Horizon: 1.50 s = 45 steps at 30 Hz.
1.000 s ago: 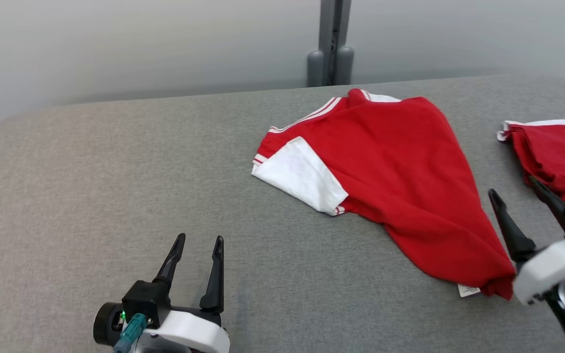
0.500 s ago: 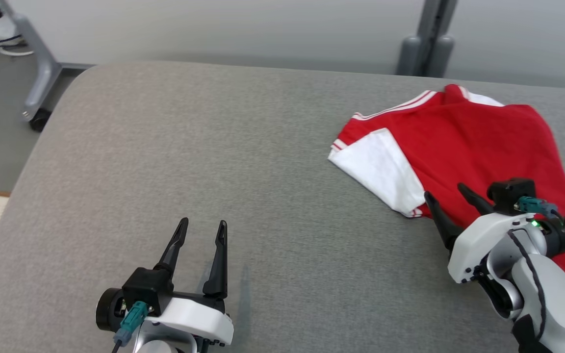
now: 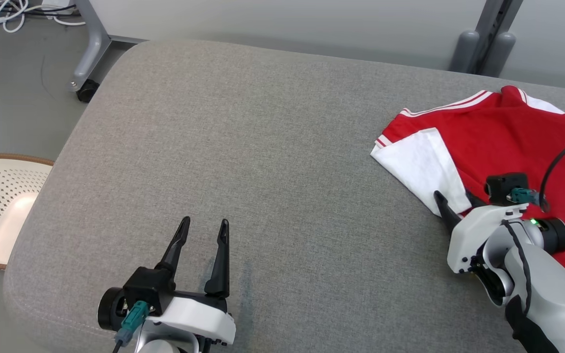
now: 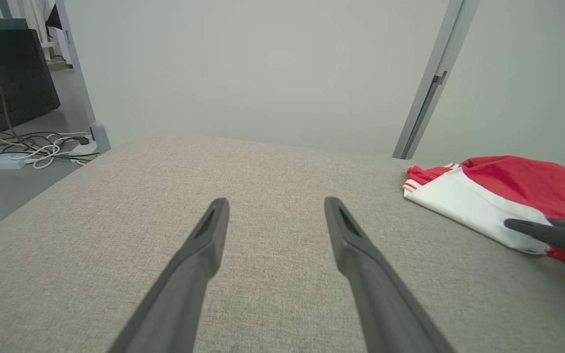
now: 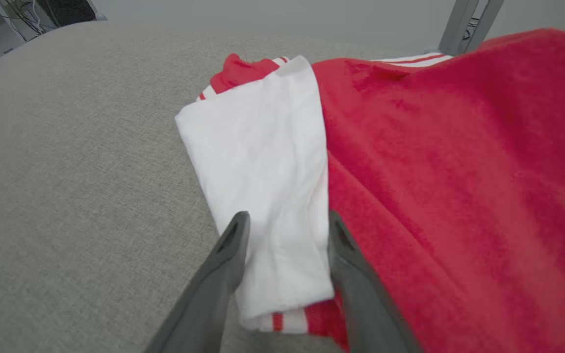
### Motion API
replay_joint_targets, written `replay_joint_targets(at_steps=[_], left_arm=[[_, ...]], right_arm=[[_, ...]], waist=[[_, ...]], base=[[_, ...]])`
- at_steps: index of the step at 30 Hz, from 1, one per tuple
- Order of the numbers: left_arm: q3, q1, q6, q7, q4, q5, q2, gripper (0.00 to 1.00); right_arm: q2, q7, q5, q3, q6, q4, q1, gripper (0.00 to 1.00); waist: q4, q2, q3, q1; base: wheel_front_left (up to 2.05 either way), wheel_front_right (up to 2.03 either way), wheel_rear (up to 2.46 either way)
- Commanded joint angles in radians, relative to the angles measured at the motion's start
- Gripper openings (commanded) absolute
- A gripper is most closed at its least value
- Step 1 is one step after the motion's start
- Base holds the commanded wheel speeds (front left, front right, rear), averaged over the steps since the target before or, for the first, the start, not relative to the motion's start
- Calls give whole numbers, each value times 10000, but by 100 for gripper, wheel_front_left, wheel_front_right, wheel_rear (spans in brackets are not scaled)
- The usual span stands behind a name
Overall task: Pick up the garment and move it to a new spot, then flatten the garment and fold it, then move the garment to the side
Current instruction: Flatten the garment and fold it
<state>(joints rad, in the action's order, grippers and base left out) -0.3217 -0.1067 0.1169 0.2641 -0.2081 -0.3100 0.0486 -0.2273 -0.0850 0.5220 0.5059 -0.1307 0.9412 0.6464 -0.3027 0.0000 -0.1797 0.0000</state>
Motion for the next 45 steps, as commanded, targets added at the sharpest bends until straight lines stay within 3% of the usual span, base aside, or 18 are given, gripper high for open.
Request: replay_joint_targets(at_steps=[1, 3, 4, 14, 22, 33, 34, 35, 36, 40, 45], left_arm=[[12, -143, 86, 1, 35, -68, 39, 100], [6, -149, 79, 1, 31, -80, 41, 100], [7, -149, 88, 1, 28, -85, 41, 100], [13, -147, 94, 1, 5, -97, 42, 100], [-22, -202, 110, 1, -12, -99, 42, 100], [272, -87, 167, 1, 104, -34, 39, 100], [321, -37, 175, 1, 111, -11, 42, 100], [370, 19, 178, 1, 121, 7, 41, 100], [411, 73, 169, 1, 122, 30, 38, 100], [462, 180, 93, 1, 111, 121, 41, 100], [453, 381, 31, 1, 38, 185, 41, 100]], right_arm=[[-10, -162, 89, 93, -1, 131, 165, 31], [43, -311, 177, 253, -1, 265, 283, 14], [81, -364, 200, 356, -1, 301, 324, 1], [522, -1134, 477, 1807, -1, -186, 904, 0], [1294, -1051, 978, 3903, -1, -928, 1261, 0], [1671, -903, 1566, 6703, -1, -523, 1019, 1], [1690, -947, 1707, 6911, -1, -550, 973, 18], [1709, -978, 1828, 7096, -1, -645, 944, 49], [1722, -1017, 1938, 7245, -1, -734, 928, 100], [1687, -1356, 2389, 7480, -1, -1031, 968, 100], [1098, -1728, 2730, 7222, -1, -1254, 1213, 100]], waist=[[-34, 0, -14, 0], [-47, 0, -13, 0], [-45, 0, -9, 0], [52, 0, 56, 0], [-92, 0, 125, 0], [-311, 0, 205, 0], [-274, 0, 231, 0], [-219, 0, 255, 0], [-152, 0, 284, 0], [240, 0, 428, 0], [859, 0, 679, 0]], base=[[0, 0, 0], [0, 0, 0], [0, 0, 0], [0, 0, 0], [0, 0, 0], [0, 0, 0], [0, 0, 0], [0, 0, 0], [0, 0, 0], [0, 0, 0], [0, 0, 0]])
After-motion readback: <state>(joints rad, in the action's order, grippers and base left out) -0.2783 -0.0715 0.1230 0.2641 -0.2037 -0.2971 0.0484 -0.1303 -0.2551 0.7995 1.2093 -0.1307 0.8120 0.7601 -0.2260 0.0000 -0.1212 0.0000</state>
